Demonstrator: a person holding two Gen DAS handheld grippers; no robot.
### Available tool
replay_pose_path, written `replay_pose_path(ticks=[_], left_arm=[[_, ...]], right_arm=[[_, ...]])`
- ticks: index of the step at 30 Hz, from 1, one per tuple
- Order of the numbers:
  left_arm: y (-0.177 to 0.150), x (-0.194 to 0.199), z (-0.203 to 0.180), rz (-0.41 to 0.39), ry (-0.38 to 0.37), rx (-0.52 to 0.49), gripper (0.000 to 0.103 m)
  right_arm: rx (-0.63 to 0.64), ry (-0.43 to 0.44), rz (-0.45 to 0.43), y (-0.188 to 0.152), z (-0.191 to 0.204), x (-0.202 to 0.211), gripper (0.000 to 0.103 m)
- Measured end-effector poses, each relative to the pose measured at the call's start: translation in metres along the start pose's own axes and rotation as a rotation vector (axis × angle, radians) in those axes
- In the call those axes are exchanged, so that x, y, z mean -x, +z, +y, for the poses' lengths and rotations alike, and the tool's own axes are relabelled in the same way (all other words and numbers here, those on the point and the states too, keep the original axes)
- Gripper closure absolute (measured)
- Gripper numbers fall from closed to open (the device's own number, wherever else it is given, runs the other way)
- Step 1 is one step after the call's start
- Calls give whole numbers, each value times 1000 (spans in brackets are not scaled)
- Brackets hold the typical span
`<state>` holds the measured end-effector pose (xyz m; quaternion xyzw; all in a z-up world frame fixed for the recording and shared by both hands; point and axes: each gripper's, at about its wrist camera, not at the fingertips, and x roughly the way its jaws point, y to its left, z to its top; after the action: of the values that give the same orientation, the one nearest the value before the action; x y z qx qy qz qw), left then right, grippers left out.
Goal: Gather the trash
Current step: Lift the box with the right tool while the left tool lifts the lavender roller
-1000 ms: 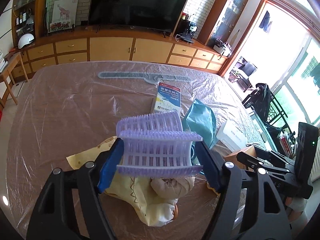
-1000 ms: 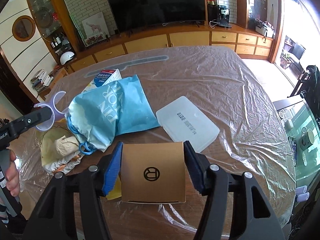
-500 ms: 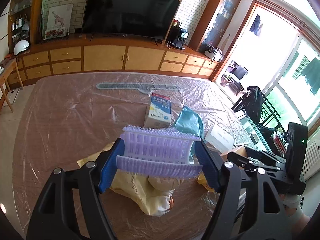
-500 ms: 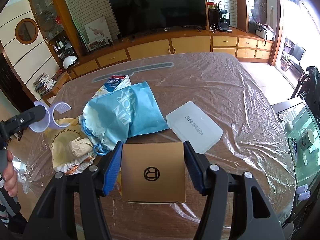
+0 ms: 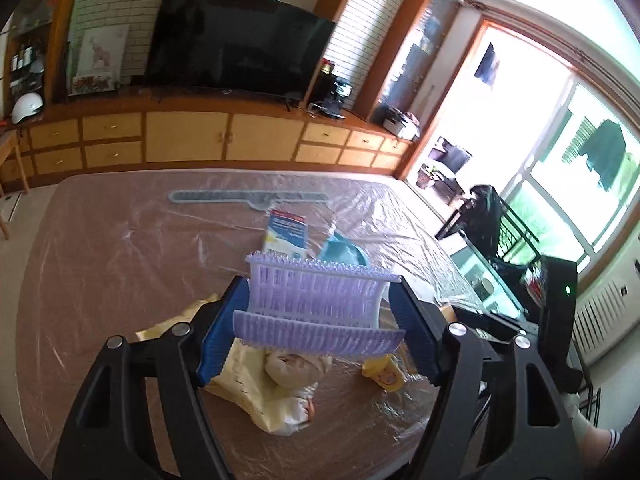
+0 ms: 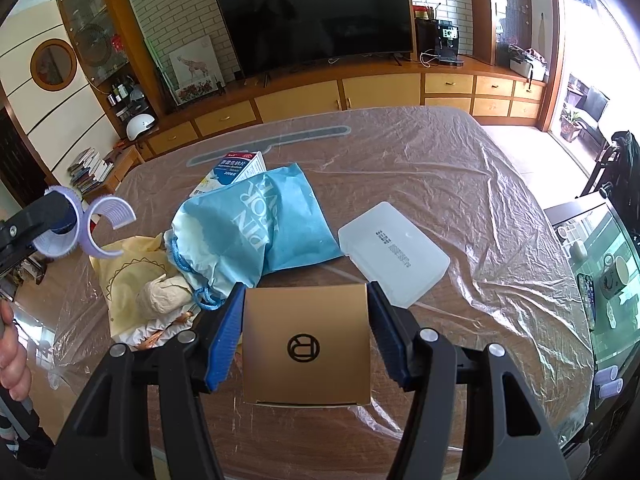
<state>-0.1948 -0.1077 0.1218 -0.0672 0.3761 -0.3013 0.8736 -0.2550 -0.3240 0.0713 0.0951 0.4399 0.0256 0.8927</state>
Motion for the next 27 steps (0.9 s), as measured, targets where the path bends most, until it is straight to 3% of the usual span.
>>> replay_pose_path(ticks=[2, 5, 8, 10, 13, 17, 23, 27], left_arm=[[-5, -8, -11, 28, -27, -29, 30], [-12, -21, -11, 71, 34, -39, 30], [-19, -32, 25, 95, 141, 84, 31], [-21, -30, 46, 79, 149, 166, 31], [-18, -23, 54, 49, 224, 164, 31], [-17, -11, 56, 19, 211, 179, 31], [-5, 11, 21, -77, 181, 39, 31], [-6, 5, 14, -43, 162, 6, 31]], right_arm=[[-2, -4, 6, -2, -2, -1, 44], [-11, -9, 11, -3, -2, -3, 44], [-14, -12, 11, -5, -3, -4, 44], [-15, -11, 11, -7, -2, -4, 44], [-12, -9, 16, -9, -1, -5, 44], [-3, 0, 19, -10, 3, -8, 44], [7, 11, 14, -8, 12, -10, 44], [15, 10, 14, -9, 14, -9, 44]])
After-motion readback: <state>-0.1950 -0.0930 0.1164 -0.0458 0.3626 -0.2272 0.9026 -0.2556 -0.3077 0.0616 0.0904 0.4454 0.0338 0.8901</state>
